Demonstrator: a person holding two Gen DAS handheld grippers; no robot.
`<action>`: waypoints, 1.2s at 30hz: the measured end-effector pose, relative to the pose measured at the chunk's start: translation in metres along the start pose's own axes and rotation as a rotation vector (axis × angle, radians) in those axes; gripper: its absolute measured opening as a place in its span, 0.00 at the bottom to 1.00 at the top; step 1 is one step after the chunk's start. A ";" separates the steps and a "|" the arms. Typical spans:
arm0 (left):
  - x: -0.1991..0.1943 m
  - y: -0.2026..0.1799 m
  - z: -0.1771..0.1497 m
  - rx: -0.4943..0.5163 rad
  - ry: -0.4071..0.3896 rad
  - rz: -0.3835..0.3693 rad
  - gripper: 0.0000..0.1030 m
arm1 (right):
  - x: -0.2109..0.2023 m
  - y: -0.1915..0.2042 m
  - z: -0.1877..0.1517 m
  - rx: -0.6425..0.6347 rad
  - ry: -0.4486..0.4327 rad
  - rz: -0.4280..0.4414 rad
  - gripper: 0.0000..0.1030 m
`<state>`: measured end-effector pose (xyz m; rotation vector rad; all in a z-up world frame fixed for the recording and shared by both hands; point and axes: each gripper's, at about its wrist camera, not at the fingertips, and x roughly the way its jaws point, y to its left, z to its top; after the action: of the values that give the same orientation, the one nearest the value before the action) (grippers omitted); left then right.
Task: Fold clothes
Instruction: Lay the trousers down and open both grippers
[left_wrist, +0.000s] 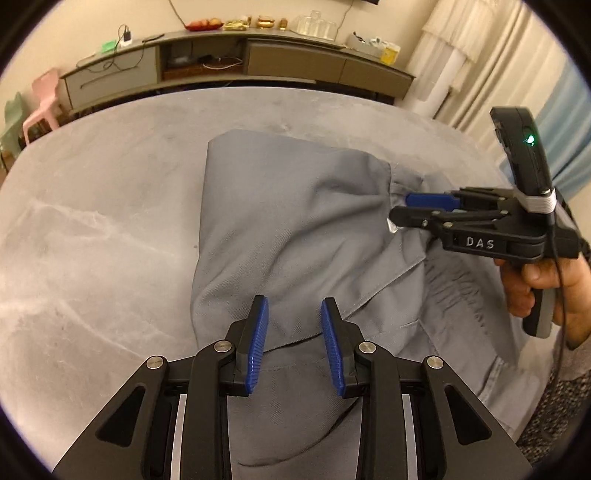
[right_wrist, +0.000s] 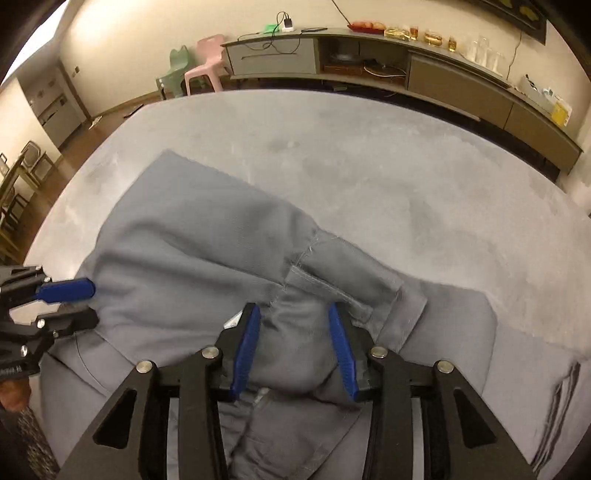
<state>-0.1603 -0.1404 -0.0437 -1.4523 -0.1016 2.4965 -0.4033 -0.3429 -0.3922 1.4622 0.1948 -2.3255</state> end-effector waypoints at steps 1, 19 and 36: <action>-0.005 -0.002 0.000 0.001 -0.008 -0.003 0.30 | 0.003 0.000 0.001 -0.001 -0.013 -0.005 0.39; 0.000 0.005 -0.004 -0.048 -0.001 0.027 0.33 | -0.008 0.007 -0.030 0.127 -0.058 0.239 0.44; 0.003 0.001 0.013 -0.103 -0.025 0.022 0.36 | -0.136 -0.011 -0.073 0.135 -0.144 0.077 0.01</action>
<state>-0.1731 -0.1396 -0.0398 -1.4686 -0.2235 2.5626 -0.2939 -0.2761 -0.3047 1.3305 -0.0583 -2.4087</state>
